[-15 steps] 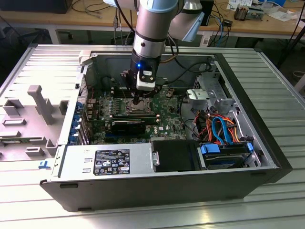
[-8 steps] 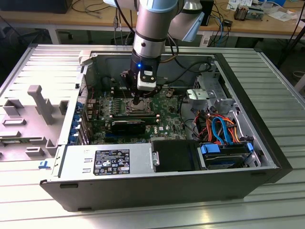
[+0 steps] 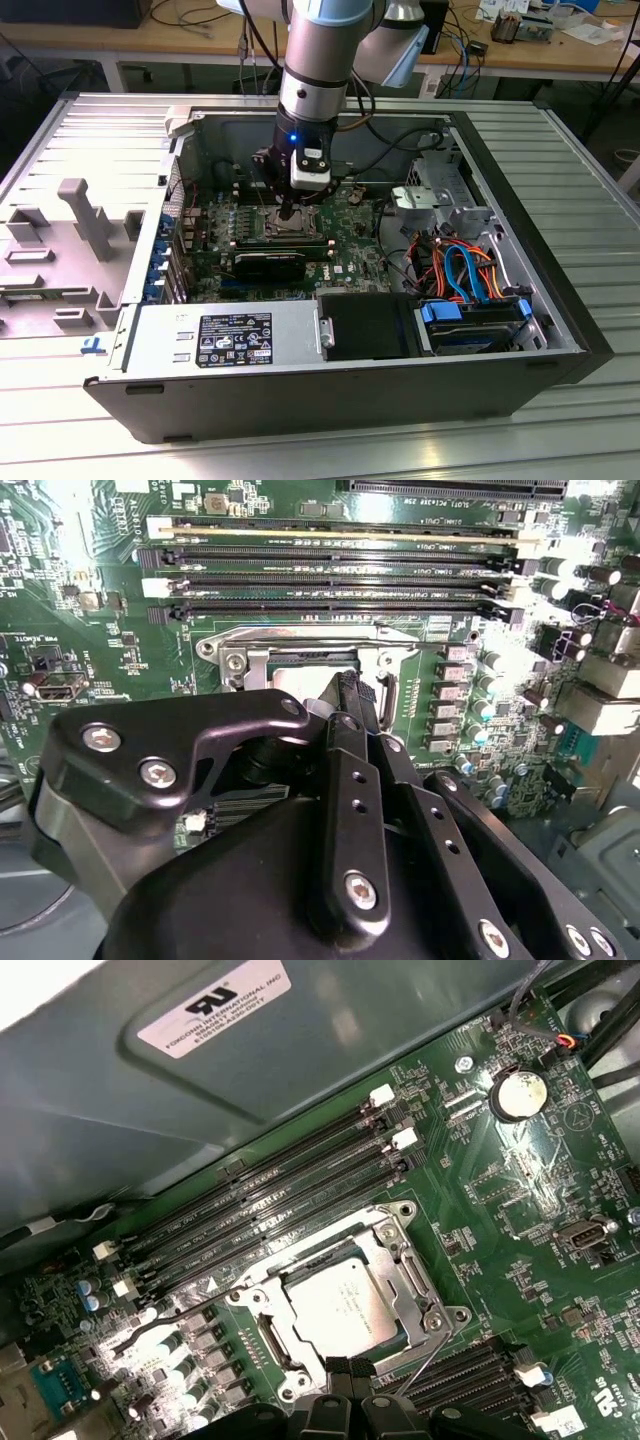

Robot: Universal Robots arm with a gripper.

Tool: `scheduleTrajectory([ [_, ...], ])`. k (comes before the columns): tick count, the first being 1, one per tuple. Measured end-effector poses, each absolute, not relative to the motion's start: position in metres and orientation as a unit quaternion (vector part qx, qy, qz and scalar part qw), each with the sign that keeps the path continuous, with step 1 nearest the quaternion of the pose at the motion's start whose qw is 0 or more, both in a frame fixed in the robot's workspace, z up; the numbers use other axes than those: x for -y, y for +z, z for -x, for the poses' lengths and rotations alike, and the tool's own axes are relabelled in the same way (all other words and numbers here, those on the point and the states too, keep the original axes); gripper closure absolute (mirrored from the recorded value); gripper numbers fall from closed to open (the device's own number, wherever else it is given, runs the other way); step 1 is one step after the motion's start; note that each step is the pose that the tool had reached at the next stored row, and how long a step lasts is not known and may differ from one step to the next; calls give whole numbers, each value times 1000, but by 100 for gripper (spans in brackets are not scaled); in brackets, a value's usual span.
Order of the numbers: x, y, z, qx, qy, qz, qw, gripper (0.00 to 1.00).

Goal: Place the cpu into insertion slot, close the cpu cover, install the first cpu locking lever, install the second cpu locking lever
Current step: 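Install the first cpu locking lever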

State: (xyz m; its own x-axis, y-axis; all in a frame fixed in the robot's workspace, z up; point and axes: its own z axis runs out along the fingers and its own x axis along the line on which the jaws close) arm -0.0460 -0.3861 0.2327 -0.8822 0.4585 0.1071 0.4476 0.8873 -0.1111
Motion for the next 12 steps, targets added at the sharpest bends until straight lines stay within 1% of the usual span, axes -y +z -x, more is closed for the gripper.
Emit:
scheduleTrajectory([
  [12, 386, 233, 46, 974, 43, 211, 64, 89],
])
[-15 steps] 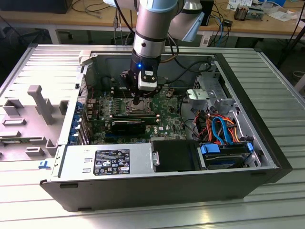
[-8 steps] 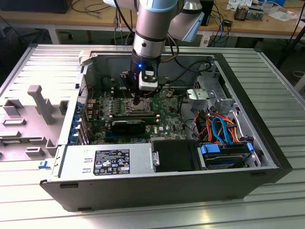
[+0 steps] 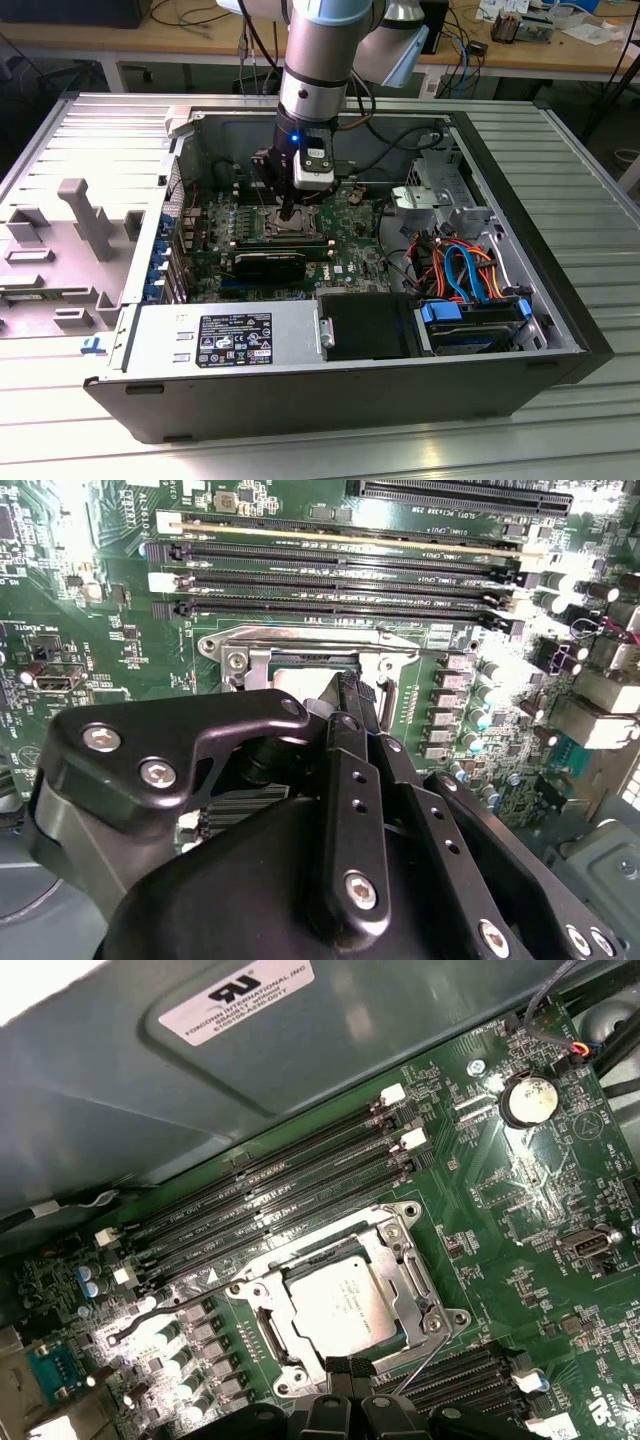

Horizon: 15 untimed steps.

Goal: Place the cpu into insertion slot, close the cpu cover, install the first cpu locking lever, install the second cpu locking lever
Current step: 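Install the first cpu locking lever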

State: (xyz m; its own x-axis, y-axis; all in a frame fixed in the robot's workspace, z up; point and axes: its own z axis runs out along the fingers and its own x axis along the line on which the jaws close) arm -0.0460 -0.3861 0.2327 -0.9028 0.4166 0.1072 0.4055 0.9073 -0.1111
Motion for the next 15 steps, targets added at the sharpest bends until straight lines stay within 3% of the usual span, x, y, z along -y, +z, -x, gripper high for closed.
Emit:
scheduleTrajectory([
  [15, 386, 233, 46, 979, 45, 188, 63, 89],
])
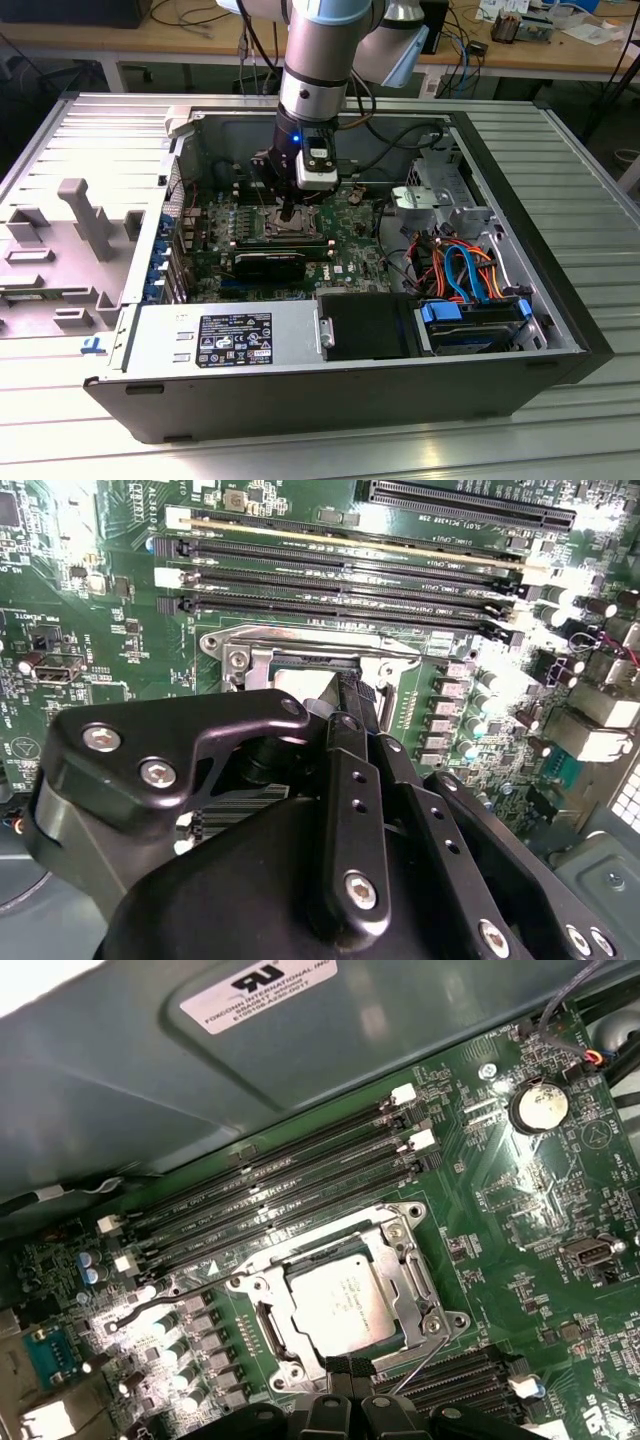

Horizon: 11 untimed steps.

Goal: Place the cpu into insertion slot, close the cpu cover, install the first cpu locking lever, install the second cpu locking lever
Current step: 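Install the first cpu locking lever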

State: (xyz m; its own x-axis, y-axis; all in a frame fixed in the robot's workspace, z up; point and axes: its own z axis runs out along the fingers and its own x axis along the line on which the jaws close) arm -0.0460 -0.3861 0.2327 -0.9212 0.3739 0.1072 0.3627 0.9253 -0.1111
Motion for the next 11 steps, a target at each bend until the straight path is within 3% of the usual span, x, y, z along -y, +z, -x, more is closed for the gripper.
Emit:
scheduleTrajectory([
  [11, 386, 233, 46, 982, 46, 173, 63, 89],
])
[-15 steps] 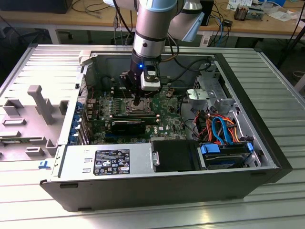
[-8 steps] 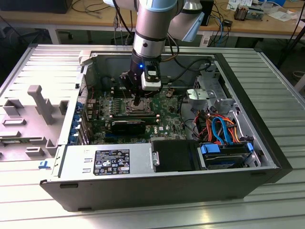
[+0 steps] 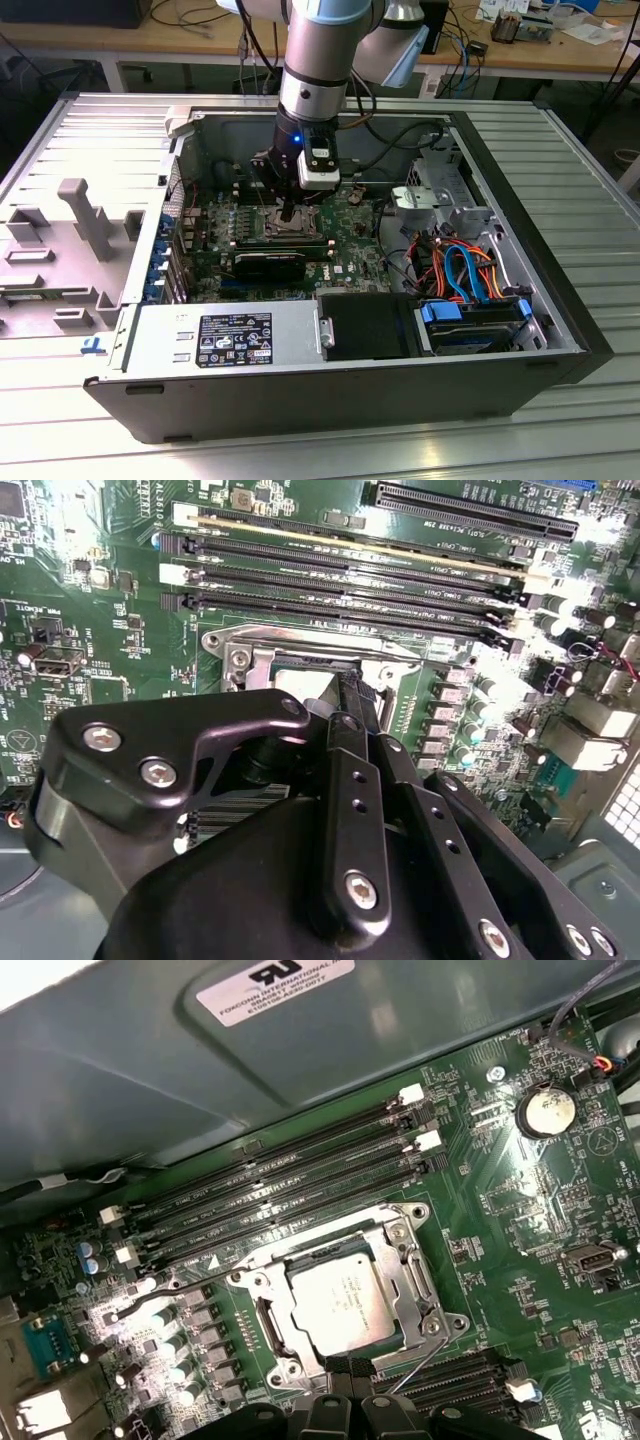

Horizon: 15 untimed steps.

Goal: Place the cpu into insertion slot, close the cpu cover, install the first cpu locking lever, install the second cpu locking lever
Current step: 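Install the first cpu locking lever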

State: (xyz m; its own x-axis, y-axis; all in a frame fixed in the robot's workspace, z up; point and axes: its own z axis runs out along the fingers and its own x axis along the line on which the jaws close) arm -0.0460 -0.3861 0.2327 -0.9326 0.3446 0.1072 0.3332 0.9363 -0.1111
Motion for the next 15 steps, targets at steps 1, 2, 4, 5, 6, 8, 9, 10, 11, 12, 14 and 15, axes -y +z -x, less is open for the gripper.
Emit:
scheduleTrajectory([
  [1, 386, 233, 46, 982, 46, 170, 62, 89],
  [2, 386, 233, 46, 983, 45, 168, 63, 89],
  [4, 386, 233, 46, 983, 45, 165, 62, 89],
  [5, 386, 233, 46, 983, 45, 164, 62, 89],
  [6, 386, 233, 46, 984, 45, 162, 62, 89],
  [8, 386, 233, 46, 985, 43, 155, 62, 89],
  [9, 386, 233, 46, 986, 43, 152, 62, 89],
  [10, 386, 233, 46, 987, 42, 144, 62, 89],
  [11, 386, 233, 46, 987, 41, 139, 62, 89],
  [12, 386, 233, 46, 988, 40, 136, 62, 89],
  [14, 386, 233, 46, 990, 37, 124, 62, 89],
  [15, 386, 233, 46, 990, 35, 119, 62, 89],
])
